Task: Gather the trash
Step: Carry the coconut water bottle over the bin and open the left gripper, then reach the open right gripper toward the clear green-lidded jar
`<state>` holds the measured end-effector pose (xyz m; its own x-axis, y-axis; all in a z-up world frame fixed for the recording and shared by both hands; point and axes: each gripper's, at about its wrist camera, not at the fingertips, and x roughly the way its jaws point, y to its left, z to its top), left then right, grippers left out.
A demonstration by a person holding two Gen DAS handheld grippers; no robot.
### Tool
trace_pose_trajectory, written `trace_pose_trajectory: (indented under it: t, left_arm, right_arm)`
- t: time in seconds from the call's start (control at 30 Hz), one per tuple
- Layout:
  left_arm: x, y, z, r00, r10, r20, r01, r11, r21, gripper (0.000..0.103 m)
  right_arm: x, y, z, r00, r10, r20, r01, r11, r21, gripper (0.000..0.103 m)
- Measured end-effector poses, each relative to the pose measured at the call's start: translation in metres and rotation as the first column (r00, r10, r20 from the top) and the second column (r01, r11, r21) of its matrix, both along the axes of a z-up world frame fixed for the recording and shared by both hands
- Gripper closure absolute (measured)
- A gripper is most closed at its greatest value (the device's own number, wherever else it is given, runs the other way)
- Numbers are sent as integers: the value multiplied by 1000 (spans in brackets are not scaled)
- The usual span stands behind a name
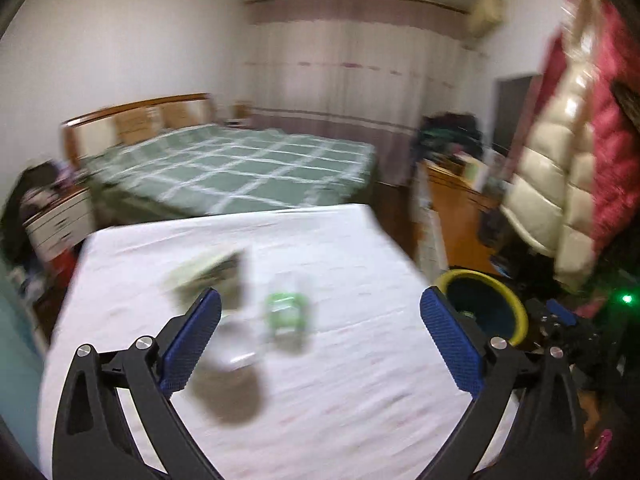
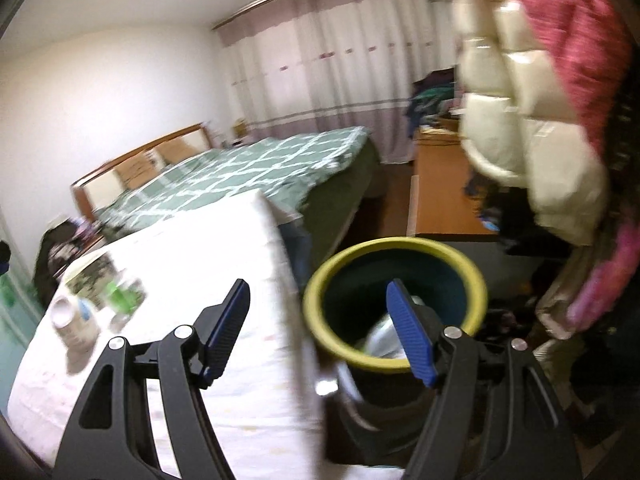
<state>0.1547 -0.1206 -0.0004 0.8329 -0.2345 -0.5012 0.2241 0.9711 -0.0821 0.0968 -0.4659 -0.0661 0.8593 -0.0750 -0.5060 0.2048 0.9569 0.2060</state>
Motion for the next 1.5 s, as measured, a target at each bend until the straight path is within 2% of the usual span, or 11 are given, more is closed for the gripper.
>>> trace_pose_trajectory:
  t: [0.17, 0.27, 0.43, 0.6, 0.7, 0.73, 0.8, 0.9, 1.0, 1.3, 1.5]
  left_arm:
    - [-30, 78, -5, 981, 190, 27, -191, 981, 28, 5]
    - [-38, 113, -10, 969, 247, 19, -247, 969, 5, 5]
    - [-42, 139, -21, 962, 272, 9, -272, 962, -22, 5]
    - [-42, 154, -32, 958, 288, -10, -288, 957, -37, 5]
    - [-40, 159, -37, 955, 295, -20, -296, 954, -47, 5]
    - [-39, 161, -39, 955, 295, -23, -296, 954, -51, 5]
    - [-37, 163, -42, 956, 293, -30, -294, 954, -55, 5]
    - [-33, 165, -48, 957, 287, -45, -290, 955, -63, 5]
    - [-28, 165, -52, 959, 278, -59, -282, 957, -72, 5]
    - [-16, 159, -64, 966, 243, -86, -250, 965, -82, 5]
    - [-19, 155, -62, 968, 236, -78, -243, 967, -82, 5]
  right_arm:
    - [29, 60, 4, 987, 156, -23, -156, 988, 3, 36]
    - [50, 97, 7, 966, 254, -37, -254, 967, 22, 36]
    - [85, 161, 18, 908, 416, -48, -414, 909, 42, 36]
    - [108, 215, 29, 864, 501, -56, -500, 866, 25, 36]
    - [120, 229, 19, 890, 447, -93, -451, 892, -21, 36]
    - [135, 232, 11, 893, 430, -134, -436, 900, -14, 36]
    - [157, 239, -4, 892, 407, -199, -415, 910, 0, 36]
    - [176, 249, -20, 895, 372, -247, -390, 920, -28, 36]
    - [196, 257, -36, 884, 359, -299, -380, 925, -14, 36]
    - [212, 259, -50, 903, 282, -324, -309, 950, -35, 33]
    - [212, 252, -51, 910, 265, -318, -281, 960, -5, 33]
